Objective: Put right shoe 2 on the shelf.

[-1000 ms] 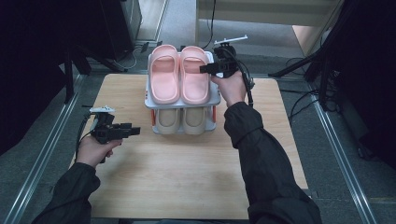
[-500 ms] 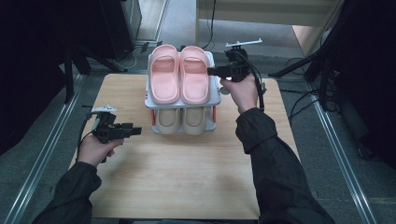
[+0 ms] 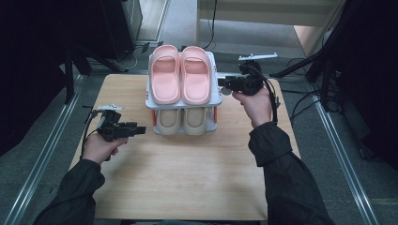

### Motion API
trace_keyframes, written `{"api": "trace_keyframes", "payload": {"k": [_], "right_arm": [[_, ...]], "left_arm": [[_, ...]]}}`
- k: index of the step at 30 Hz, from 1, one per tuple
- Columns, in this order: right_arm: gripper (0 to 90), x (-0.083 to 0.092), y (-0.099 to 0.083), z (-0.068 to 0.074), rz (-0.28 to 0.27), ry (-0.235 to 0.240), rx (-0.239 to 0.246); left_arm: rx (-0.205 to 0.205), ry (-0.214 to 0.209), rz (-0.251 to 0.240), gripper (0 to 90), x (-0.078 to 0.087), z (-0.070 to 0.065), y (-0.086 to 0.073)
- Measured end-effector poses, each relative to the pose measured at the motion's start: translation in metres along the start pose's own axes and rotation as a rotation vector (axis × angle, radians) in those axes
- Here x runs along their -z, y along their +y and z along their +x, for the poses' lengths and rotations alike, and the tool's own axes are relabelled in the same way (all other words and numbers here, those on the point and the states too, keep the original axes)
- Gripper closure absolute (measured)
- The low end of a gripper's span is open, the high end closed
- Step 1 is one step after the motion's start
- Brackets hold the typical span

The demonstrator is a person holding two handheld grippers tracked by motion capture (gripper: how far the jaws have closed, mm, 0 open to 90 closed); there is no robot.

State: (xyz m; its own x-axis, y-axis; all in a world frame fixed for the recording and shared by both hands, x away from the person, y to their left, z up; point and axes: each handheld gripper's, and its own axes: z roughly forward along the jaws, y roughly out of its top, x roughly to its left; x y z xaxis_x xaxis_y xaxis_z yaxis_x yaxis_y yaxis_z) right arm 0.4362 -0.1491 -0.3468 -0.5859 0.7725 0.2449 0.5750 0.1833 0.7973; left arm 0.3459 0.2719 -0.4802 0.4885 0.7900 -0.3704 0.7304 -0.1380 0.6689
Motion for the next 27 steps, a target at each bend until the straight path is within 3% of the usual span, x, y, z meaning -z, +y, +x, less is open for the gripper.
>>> {"api": "trace_keyframes", "payload": {"k": [7,19,27], "right_arm": [[56.9,0.006,-0.027,-0.004,0.009,-0.004,0.03],[54.7,0.012,-0.082,-0.012,0.012,0.021,0.034],[52.9,0.01,-0.112,-0.011,0.021,0.046,0.033]], "left_arm": [[-0.005,-0.002,0.005,41.7,-0.006,0.0,0.004],[-0.02,-0.01,0.013,41.4,-0.014,-0.003,0.009],[-0.028,0.022,0.024,43.2,-0.018,-0.005,0.01]]}}
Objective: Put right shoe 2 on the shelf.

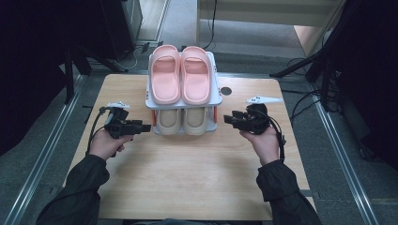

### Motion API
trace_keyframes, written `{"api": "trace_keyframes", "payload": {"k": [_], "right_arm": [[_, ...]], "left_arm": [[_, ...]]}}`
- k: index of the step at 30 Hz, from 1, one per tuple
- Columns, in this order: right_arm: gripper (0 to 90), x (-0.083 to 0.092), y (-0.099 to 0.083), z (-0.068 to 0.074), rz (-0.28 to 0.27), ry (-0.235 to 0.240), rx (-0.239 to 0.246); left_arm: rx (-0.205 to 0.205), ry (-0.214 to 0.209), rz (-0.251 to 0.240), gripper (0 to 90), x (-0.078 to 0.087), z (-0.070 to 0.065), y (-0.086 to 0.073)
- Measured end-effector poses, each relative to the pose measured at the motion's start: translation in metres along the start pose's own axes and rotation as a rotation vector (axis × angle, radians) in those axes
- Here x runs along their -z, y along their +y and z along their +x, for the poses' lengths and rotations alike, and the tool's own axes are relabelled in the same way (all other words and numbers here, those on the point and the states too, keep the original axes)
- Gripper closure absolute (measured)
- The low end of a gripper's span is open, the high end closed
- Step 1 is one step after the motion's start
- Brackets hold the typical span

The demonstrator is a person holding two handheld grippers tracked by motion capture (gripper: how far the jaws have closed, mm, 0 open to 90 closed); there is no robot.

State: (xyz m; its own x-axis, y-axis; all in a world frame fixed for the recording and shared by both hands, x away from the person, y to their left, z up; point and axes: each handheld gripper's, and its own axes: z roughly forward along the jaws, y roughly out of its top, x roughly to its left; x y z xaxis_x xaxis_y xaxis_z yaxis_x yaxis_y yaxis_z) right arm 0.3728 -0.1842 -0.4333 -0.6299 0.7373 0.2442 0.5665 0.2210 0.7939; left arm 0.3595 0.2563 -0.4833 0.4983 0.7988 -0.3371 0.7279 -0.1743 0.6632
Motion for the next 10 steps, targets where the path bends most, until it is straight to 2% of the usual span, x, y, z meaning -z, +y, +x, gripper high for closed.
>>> {"api": "trace_keyframes", "payload": {"k": [7,10], "right_arm": [[51.6,-0.007,-0.021,0.002,0.007,0.024,0.002],[50.6,-0.008,-0.026,0.002,0.006,0.038,0.003]], "left_arm": [[0.006,-0.017,-0.005,40.4,-0.001,-0.002,0.0],[0.014,-0.003,-0.01,41.2,-0.003,-0.003,0.001]]}}
